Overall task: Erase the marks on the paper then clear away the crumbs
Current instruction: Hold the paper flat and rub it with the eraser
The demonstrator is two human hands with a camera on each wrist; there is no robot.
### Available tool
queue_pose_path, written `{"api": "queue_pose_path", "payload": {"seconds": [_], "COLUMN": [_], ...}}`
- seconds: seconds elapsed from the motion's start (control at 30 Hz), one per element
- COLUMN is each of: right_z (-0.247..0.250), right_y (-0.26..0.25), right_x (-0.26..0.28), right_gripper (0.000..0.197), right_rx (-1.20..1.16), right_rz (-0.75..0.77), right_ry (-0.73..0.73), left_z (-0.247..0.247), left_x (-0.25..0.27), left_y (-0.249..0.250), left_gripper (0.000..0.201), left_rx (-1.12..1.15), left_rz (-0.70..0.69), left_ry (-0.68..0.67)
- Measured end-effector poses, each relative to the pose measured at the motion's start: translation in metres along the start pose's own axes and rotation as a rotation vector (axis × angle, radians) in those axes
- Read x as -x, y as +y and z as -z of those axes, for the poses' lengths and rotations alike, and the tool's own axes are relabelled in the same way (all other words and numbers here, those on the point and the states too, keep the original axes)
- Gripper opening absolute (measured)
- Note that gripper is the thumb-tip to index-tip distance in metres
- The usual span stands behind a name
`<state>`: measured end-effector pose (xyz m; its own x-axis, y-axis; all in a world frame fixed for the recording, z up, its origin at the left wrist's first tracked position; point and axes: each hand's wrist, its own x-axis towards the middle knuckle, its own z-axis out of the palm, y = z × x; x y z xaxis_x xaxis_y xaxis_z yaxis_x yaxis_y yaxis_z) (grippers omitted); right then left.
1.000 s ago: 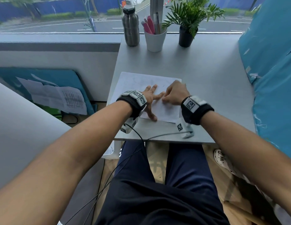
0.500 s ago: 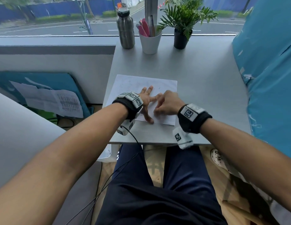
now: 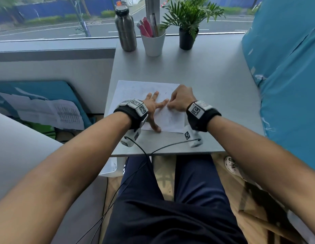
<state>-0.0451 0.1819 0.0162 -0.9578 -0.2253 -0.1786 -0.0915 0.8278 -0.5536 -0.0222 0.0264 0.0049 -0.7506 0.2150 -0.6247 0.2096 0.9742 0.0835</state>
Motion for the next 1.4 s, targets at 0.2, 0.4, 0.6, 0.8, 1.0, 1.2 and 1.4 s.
{"api": "queue_pose_path", "payload": {"seconds": [0.2, 0.4, 0.6, 0.8, 1.0, 1.2, 1.4], "right_z": [-0.013, -0.01, -0.001, -0.016, 0.009, -0.011, 0.001], "right_y": [-0.001, 0.005, 0.004, 0.006, 0.012, 0.012, 0.017], "right_x": [0.023, 0.018, 0.008, 0.039, -0.004, 0.037, 0.004], "right_gripper": [0.005, 0.003, 0.009, 0.006, 0.01, 0.008, 0.009], "right_rx": [0.023, 0.026, 0.057, 0.053, 0.069, 0.041, 0.029], "right_rz": [0.096, 0.149, 0.205, 0.326, 0.228, 0.314, 0.225], "right_ry": [-0.143, -0.035, -0.063, -0.166, -0.024, -0.197, -0.02], "left_z": [-0.002, -0.002, -0.002, -0.004, -0.003, -0.002, -0.002], "left_x": [-0.002, -0.004, -0.002, -0.003, -0.003, -0.002, -0.001], "left_y": [-0.003, -0.003, -0.003, -0.004, -0.003, -0.004, -0.002], "left_gripper": [0.136, 0.134, 0.132, 0.132, 0.134, 0.134, 0.134], "left_rx": [0.019, 0.03, 0.032, 0.039, 0.043, 0.021, 0.017], "left_rz": [-0.009, -0.008, -0.019, -0.024, -0.01, -0.009, -0.001], "left_ry": [0.008, 0.001, 0.008, 0.023, 0.012, 0.005, -0.003]}}
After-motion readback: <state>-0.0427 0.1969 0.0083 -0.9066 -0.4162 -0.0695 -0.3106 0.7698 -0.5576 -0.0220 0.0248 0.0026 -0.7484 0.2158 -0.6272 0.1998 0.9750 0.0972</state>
